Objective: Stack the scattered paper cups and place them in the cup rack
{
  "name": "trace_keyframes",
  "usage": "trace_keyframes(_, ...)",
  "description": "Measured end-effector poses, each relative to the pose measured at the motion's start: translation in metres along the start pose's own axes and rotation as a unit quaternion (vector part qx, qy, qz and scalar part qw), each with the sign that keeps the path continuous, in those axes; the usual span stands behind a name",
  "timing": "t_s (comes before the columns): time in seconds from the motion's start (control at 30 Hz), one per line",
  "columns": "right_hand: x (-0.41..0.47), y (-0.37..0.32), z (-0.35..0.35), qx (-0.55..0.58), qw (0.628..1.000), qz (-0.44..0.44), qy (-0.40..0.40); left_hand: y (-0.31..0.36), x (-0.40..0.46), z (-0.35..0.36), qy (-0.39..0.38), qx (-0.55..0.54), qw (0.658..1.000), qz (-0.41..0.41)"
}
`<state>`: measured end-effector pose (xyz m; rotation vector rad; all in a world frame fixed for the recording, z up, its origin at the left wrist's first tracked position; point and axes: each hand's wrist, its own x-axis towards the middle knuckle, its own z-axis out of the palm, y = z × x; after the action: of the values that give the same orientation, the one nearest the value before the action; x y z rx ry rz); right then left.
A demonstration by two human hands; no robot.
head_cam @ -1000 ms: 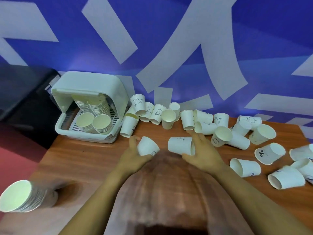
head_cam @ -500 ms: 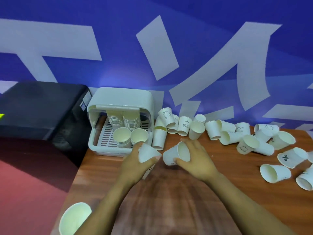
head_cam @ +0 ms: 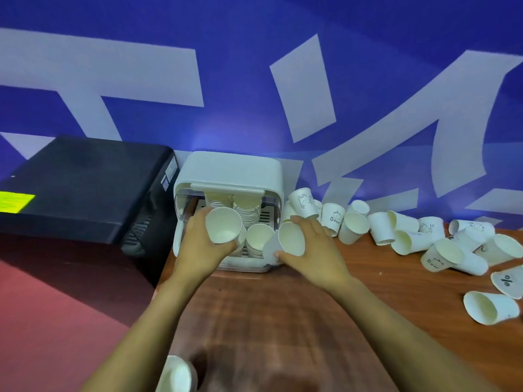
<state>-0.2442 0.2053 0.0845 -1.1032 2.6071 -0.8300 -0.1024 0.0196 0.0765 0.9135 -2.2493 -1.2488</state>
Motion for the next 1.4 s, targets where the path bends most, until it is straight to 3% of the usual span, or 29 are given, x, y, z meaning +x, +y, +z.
trace_keyframes(0.3,0.034,-0.014,0.024,-0.019,0.997,-0.054,0.056,-0.011,0.029,0.011,0.028,0.001,1.000,0.010)
trace_keyframes(0.8,0.055,0.003,0.063,-0.061,0.996,-0.061,0.023,-0.054,0.050,0.038,-0.066,0.068,0.994,-0.049)
trace_keyframes(1.13,0.047,0.019,0.069,-0.058,0.987,-0.025,-0.148,-0.066,0.047,0.041,-0.139,0.171,0.967,-0.131)
trace_keyframes(1.4,0.035,0.024,0.054,-0.053,0.986,-0.009,-0.155,-0.052,0.039,0.040,-0.127,0.181,0.968,-0.116)
